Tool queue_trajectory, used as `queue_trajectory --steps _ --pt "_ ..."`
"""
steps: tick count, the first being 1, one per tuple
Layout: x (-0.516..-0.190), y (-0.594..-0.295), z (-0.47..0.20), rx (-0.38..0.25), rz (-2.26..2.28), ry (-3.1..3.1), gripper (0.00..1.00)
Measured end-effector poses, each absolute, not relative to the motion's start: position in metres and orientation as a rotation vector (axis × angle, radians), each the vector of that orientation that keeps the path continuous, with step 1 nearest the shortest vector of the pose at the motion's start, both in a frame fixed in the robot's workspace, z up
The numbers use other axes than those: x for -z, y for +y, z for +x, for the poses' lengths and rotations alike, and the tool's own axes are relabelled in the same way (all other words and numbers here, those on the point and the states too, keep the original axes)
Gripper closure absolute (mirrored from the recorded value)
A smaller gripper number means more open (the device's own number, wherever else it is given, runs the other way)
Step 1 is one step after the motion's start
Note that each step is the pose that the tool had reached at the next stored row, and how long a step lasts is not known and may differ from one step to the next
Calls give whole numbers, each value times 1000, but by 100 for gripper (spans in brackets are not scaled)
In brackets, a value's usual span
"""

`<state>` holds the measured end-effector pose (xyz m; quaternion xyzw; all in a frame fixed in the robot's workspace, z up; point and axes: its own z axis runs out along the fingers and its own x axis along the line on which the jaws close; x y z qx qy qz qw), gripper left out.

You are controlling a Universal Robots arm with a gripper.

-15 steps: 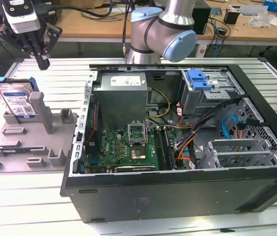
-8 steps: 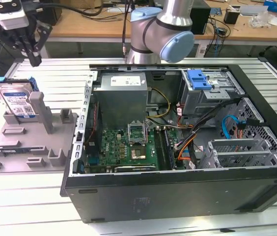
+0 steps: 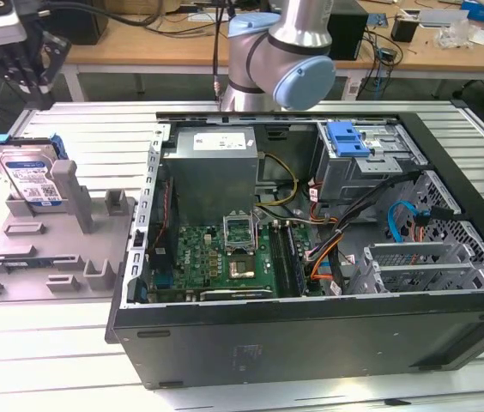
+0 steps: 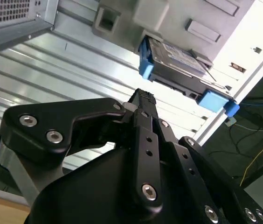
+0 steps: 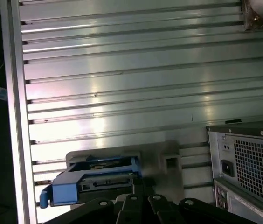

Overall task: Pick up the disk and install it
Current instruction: 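Reach for the disk, then pick up the disk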

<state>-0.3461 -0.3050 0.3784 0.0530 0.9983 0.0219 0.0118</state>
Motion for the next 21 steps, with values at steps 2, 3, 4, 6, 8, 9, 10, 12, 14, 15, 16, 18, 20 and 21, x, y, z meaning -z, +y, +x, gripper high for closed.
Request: queue_trajectory --steps 2,3,4,6,8,9,10,12,14,15,16,18,20,21 --pt "-378 -303 -355 -68 165 3113 89" --pt "-378 -302 -362 -68 165 3113 89" --pt "-378 -301 -367 -68 165 3113 89" --pt "-378 -300 -380 -68 165 3113 89" --pt "-377 -299 -390 -68 165 3113 89" --pt "-377 -298 -395 -68 165 3113 89" --pt "-377 -297 -399 -68 165 3113 89" --pt "-377 -296 -407 -68 165 3113 89" --pt "-377 -295 -407 -66 165 3113 89" --pt "-377 -296 -407 -65 165 3113 89" --pt "-377 -295 -407 -65 165 3113 89" --pt "-377 -295 -407 -64 165 3113 89" --pt "-377 -295 -407 -64 165 3113 89" --pt "-377 -295 -407 -64 165 3113 89"
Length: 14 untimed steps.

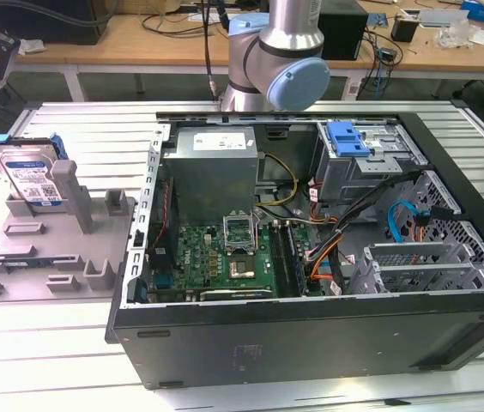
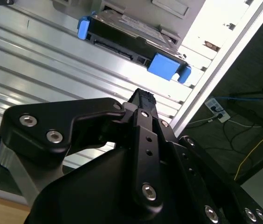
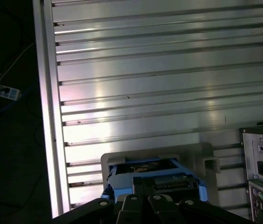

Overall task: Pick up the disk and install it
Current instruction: 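Pick up the disk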

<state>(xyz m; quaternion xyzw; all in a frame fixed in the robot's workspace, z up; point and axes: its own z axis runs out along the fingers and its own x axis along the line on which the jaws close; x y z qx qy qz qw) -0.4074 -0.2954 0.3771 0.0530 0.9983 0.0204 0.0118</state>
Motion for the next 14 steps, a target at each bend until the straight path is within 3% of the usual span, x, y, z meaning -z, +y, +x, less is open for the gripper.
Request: queue_trajectory --steps 9,14 --pt "-377 -295 -406 -63 162 3116 89" --pt "-377 -296 -405 -64 -58 3126 89"
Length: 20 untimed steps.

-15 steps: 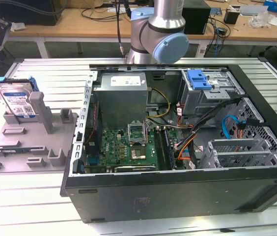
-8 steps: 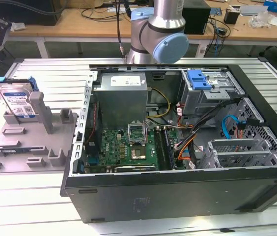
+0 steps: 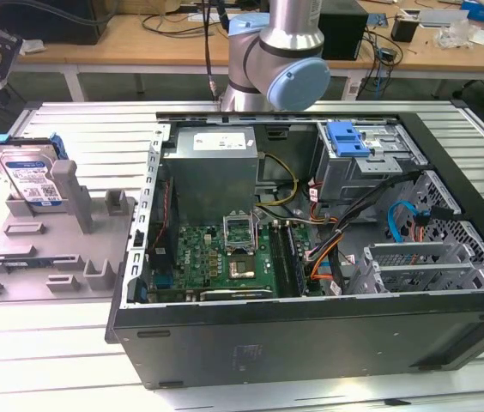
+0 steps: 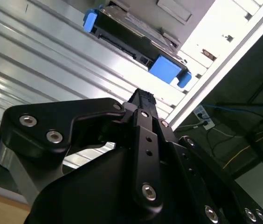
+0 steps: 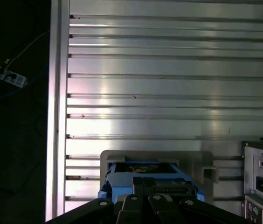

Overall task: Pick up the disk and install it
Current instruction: 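Pick up the disk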

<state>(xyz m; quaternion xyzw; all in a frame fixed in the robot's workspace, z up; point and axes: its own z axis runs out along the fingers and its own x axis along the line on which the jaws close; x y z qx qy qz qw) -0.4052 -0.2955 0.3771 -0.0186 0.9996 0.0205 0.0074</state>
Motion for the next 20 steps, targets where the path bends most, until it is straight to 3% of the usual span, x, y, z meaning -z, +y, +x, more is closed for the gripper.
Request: queue_trajectory --steps 9,10,11,14,15,16,20 --pt "-377 -296 -405 -63 -409 3104 89" --pt "-377 -296 -405 -63 -450 3099 76" --pt "-377 -295 -405 -63 -481 3095 76" --pt "-377 -296 -405 -63 -576 3080 58" --pt "-377 -295 -405 -63 -605 3075 58" --pt "-377 -295 -405 -62 -653 3066 52" --pt "-377 -296 -405 -62 -817 3028 52"
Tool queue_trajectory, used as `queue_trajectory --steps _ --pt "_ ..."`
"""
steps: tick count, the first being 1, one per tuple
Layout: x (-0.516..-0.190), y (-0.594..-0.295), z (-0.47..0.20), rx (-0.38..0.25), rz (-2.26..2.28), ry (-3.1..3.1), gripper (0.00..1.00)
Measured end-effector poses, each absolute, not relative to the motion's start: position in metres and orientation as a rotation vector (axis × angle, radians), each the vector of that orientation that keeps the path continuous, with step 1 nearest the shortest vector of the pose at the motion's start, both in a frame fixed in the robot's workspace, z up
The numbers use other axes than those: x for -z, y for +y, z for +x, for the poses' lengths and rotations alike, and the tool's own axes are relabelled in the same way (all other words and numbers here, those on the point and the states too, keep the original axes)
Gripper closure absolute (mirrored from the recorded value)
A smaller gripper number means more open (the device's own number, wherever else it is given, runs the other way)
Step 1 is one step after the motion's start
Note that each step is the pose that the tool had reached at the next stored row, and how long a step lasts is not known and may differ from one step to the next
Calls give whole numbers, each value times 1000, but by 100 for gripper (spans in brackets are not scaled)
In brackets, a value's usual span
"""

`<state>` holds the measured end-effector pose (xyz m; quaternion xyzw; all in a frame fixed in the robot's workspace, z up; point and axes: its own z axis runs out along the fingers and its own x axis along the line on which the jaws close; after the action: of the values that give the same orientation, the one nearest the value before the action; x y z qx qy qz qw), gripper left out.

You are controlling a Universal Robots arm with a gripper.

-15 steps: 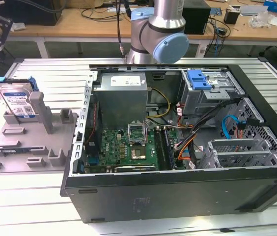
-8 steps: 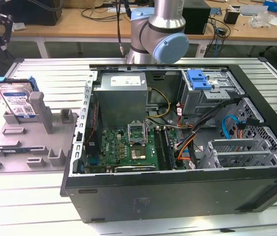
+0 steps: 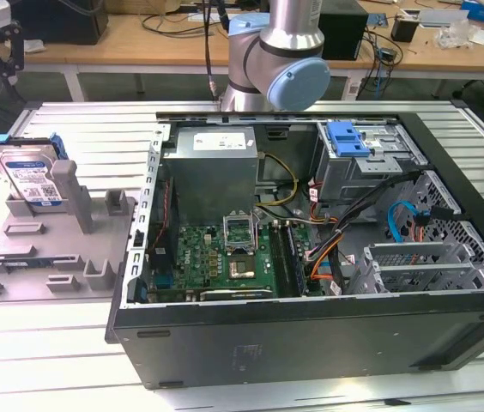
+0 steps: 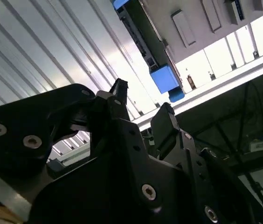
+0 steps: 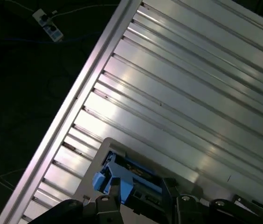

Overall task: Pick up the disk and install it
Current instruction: 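Pick up the disk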

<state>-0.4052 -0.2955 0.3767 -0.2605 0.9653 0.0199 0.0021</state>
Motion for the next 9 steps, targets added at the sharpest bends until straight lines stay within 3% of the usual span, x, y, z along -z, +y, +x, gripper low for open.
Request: queue_trajectory --steps 9 --pt "-376 -296 -405 -63 -1140 2927 52"
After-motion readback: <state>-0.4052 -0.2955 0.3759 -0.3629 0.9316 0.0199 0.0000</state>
